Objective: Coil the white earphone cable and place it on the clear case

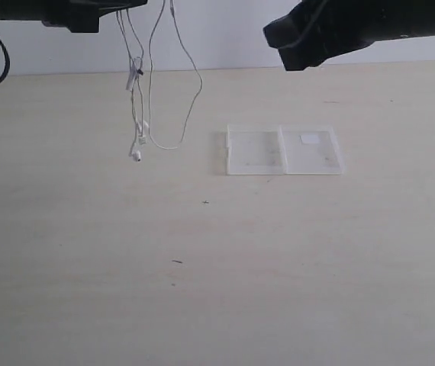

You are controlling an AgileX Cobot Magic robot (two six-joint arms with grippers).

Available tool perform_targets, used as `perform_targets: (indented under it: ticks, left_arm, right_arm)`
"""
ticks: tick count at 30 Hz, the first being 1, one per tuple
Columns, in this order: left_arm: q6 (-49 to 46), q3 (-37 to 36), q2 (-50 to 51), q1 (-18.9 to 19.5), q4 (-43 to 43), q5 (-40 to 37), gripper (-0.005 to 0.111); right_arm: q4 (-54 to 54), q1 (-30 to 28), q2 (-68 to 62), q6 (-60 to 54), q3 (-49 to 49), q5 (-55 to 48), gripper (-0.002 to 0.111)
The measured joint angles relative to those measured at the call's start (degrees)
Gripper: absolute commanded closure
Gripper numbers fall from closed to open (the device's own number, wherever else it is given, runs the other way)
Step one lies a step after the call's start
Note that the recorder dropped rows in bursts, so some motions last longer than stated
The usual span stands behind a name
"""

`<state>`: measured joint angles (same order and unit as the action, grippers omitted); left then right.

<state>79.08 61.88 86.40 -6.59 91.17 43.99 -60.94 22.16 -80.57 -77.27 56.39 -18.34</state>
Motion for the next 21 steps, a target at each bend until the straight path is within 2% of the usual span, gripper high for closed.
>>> perform_targets:
  ticks: [3, 6, 13, 18, 21]
  left_arm:
    - [0.39, 0.0, 0.0, 0.0, 0.49, 0.0, 0.107]
    - [0.61, 0.0, 0.0, 0.0, 0.49, 0.76, 0.107]
    - [0.75, 0.0, 0.0, 0.0, 0.49, 5.08, 0.107]
    - [0.75, 0.0, 0.0, 0.0, 0.49, 6.08, 0.107]
    - [0.75, 0.0, 0.0, 0.0, 0.49, 6.4, 0.107]
  right_arm:
    - [-12.48, 0.0, 0.0, -14.35, -0.1, -10.03, 0.05]
    - [-18.97, 0.0, -0.23, -21.05, -0.1, -16.56, 0.05]
    - [-23.14, 0.0, -5.01, -25.93, -0.1, -18.09, 0.05]
    - [-27.85, 0.0, -9.96, -31.43, -0.1, -22.81, 0.05]
    - [-31.4, 0.0, -12.09, -35.85, -0.1, -26.11, 0.044]
